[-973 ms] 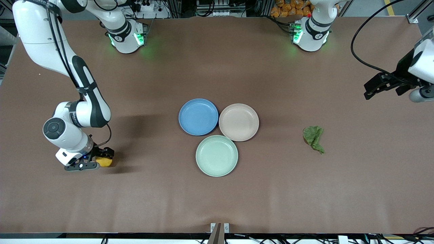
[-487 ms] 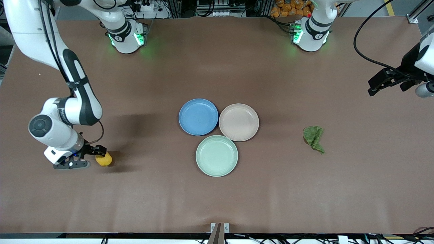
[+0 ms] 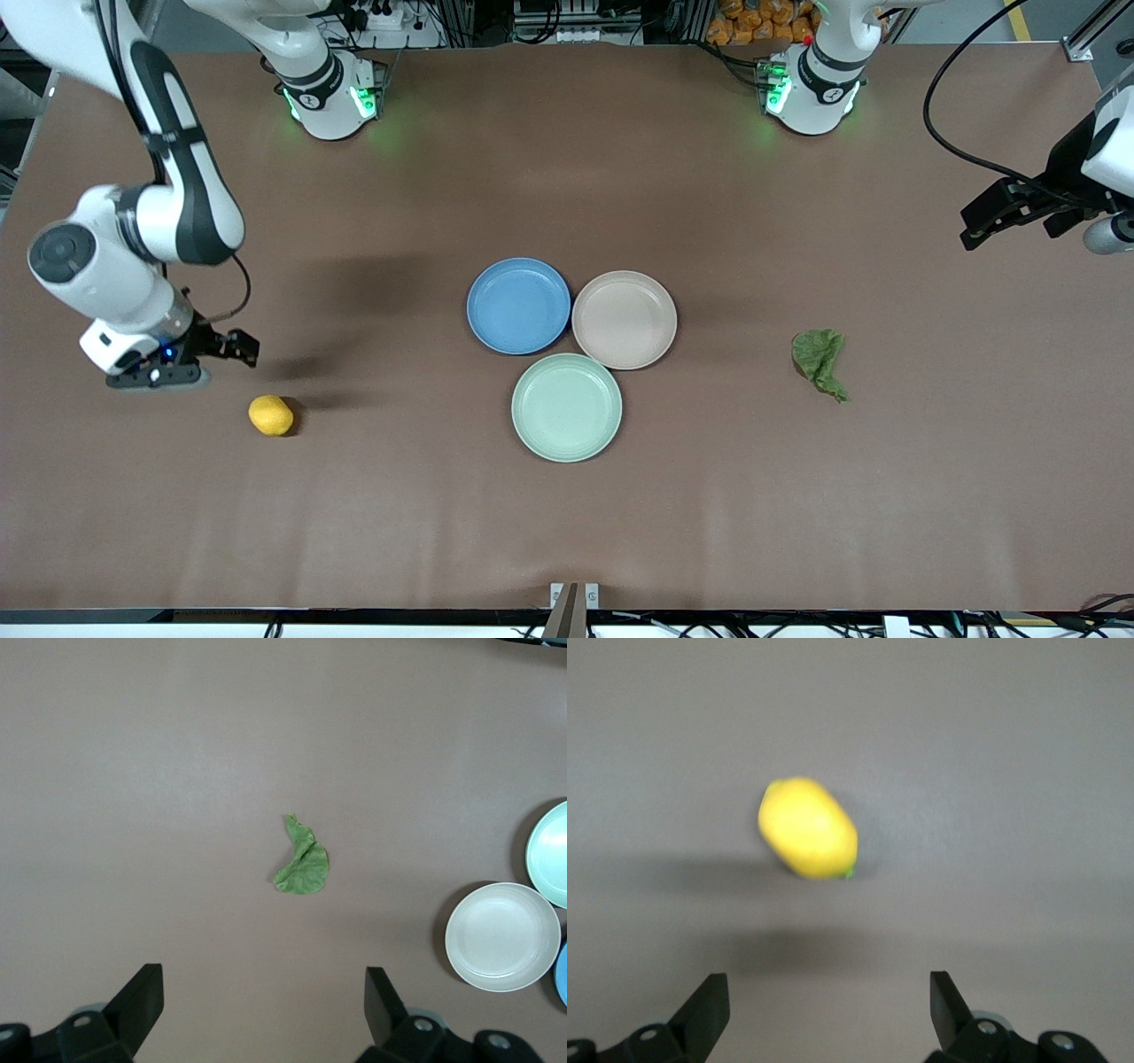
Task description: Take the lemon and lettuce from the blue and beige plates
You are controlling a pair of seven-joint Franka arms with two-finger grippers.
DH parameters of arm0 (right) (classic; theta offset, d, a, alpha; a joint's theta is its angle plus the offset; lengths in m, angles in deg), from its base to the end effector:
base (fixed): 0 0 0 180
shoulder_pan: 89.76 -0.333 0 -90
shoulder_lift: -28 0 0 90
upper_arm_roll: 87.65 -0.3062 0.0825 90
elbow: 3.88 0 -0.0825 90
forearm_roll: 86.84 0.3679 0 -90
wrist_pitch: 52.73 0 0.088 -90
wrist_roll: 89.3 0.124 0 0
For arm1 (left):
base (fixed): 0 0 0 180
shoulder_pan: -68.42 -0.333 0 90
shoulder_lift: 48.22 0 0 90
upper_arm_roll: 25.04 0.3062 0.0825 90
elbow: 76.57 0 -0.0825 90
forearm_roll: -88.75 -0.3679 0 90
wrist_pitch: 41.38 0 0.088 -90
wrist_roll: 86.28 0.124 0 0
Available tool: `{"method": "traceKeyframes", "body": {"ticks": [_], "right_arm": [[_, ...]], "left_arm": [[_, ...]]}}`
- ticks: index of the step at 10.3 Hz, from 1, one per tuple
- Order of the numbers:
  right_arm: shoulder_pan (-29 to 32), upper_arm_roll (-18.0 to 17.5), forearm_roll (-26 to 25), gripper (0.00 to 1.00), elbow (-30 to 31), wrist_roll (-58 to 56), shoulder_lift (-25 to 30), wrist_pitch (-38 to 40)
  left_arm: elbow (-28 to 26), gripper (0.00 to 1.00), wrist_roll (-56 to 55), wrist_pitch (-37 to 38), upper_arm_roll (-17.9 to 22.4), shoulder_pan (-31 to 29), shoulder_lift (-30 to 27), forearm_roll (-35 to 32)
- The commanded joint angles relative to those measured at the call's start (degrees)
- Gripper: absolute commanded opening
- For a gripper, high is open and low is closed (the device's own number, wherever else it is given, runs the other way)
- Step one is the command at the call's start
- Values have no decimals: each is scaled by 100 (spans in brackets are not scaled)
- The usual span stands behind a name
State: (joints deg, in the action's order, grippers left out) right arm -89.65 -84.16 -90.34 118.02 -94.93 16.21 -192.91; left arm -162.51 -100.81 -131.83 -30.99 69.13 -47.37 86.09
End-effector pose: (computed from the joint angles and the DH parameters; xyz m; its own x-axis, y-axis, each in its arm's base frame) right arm 0.5667 -0.0360 0.3084 0.9907 0.0851 0.1057 0.0783 -0.9947 0.0673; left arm 0.5425 -0.0571 0.6230 0.9879 0.1367 0.0731 0.1390 -0.9899 -0.0273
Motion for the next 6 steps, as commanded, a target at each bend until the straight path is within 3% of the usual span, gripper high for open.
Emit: {"method": "traceKeyframes", "body": {"ticks": [1, 2, 6], "right_arm": [[94, -85, -19, 100, 624, -35, 756, 313], [94, -85, -19, 100, 477, -26, 774, 499], [59, -102, 16, 100, -1533, 185, 766, 3280]], "left_arm": [[-62, 100, 134, 55, 51, 17, -86, 135], [-62, 100, 143, 55, 42, 26, -86, 135], [-54, 100, 864, 72, 42, 17, -77, 161]]}}
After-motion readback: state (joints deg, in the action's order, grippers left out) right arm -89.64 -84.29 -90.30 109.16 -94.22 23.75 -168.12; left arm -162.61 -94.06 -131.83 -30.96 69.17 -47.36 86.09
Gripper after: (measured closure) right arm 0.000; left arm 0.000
